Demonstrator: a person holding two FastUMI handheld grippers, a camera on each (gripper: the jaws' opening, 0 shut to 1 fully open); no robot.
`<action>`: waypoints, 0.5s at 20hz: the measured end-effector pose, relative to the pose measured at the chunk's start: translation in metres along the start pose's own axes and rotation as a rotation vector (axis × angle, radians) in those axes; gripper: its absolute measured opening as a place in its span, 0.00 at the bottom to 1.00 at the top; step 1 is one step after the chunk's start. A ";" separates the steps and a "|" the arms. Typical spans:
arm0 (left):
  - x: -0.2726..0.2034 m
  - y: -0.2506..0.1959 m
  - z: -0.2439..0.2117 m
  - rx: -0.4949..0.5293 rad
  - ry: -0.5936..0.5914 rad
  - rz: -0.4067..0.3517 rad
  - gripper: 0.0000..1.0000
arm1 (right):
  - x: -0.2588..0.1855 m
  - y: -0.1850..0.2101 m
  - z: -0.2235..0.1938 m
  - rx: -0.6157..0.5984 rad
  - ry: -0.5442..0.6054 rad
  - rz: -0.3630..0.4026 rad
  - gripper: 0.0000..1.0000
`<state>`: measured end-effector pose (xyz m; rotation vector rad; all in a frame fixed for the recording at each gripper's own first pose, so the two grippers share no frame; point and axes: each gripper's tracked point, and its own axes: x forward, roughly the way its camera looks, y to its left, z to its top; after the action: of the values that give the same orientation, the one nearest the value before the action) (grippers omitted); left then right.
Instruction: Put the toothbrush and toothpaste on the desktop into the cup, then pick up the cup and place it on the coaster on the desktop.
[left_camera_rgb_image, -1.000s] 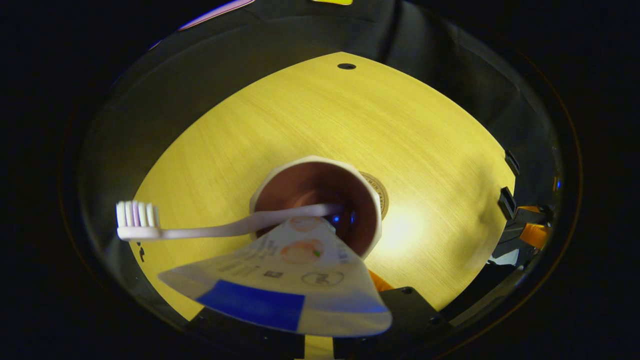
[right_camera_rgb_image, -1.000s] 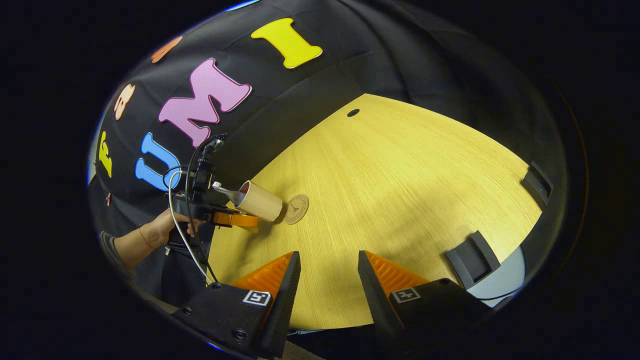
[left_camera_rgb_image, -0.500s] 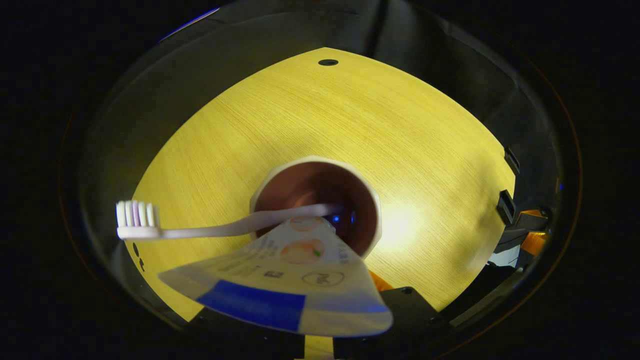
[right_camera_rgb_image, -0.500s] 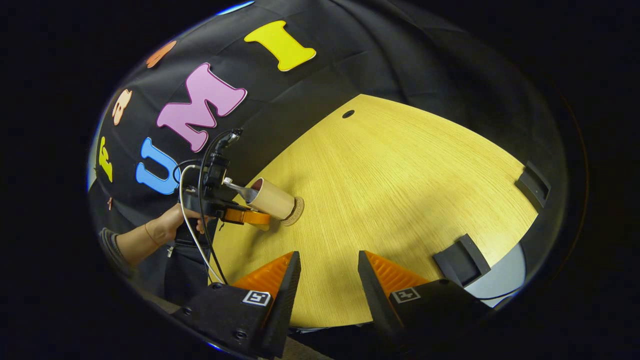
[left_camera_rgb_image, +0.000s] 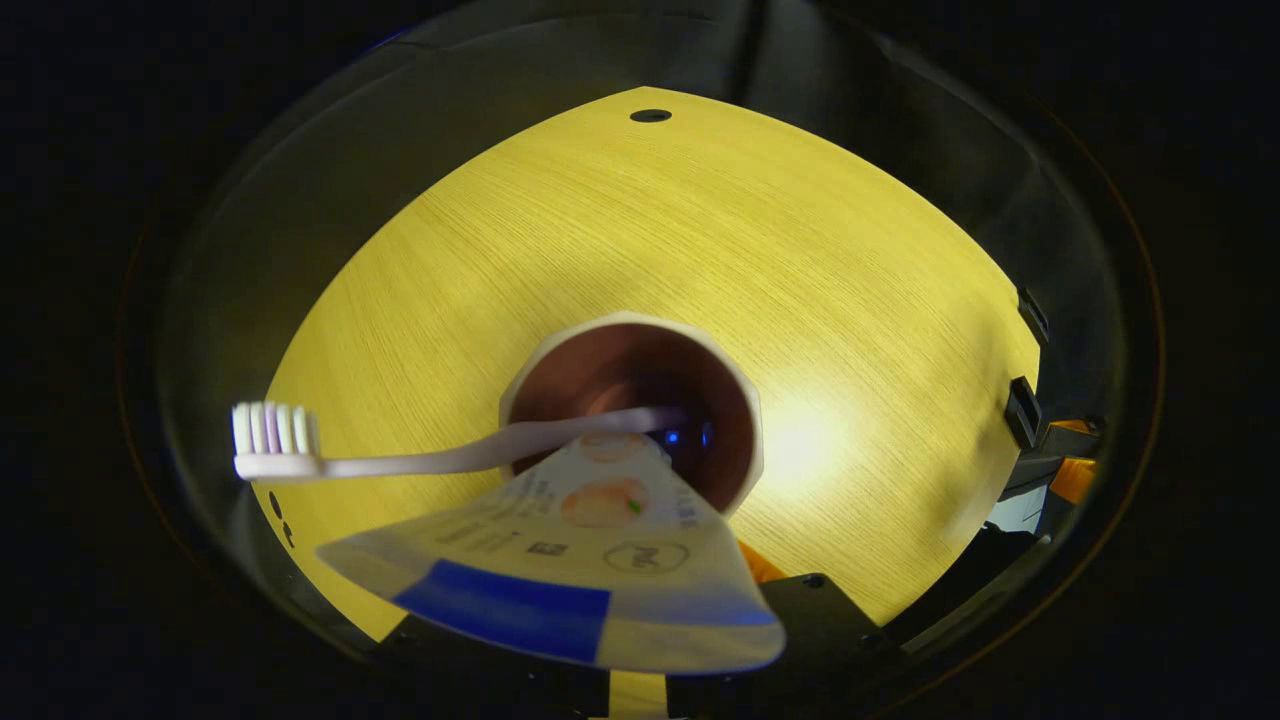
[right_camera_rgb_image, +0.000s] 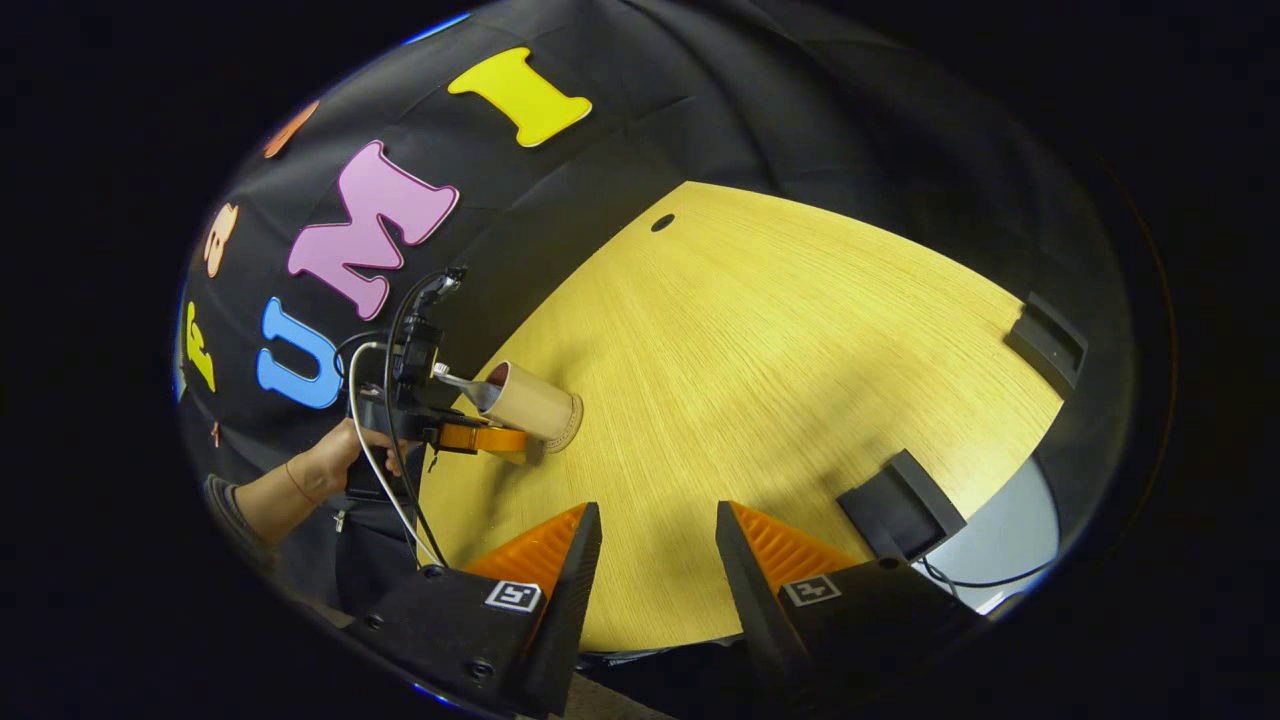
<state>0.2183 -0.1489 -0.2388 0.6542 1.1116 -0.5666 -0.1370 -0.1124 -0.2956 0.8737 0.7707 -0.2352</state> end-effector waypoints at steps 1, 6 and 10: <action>0.000 0.000 0.000 0.000 0.002 -0.002 0.68 | 0.000 0.000 0.001 0.004 0.001 -0.002 0.72; -0.002 -0.002 -0.002 0.012 0.016 -0.023 0.68 | 0.003 0.003 0.002 -0.003 0.003 -0.001 0.72; -0.010 0.001 -0.001 0.042 -0.001 -0.010 0.68 | 0.004 0.004 -0.002 -0.005 0.011 0.003 0.72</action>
<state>0.2153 -0.1462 -0.2297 0.6852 1.1053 -0.5997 -0.1327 -0.1080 -0.2968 0.8718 0.7800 -0.2255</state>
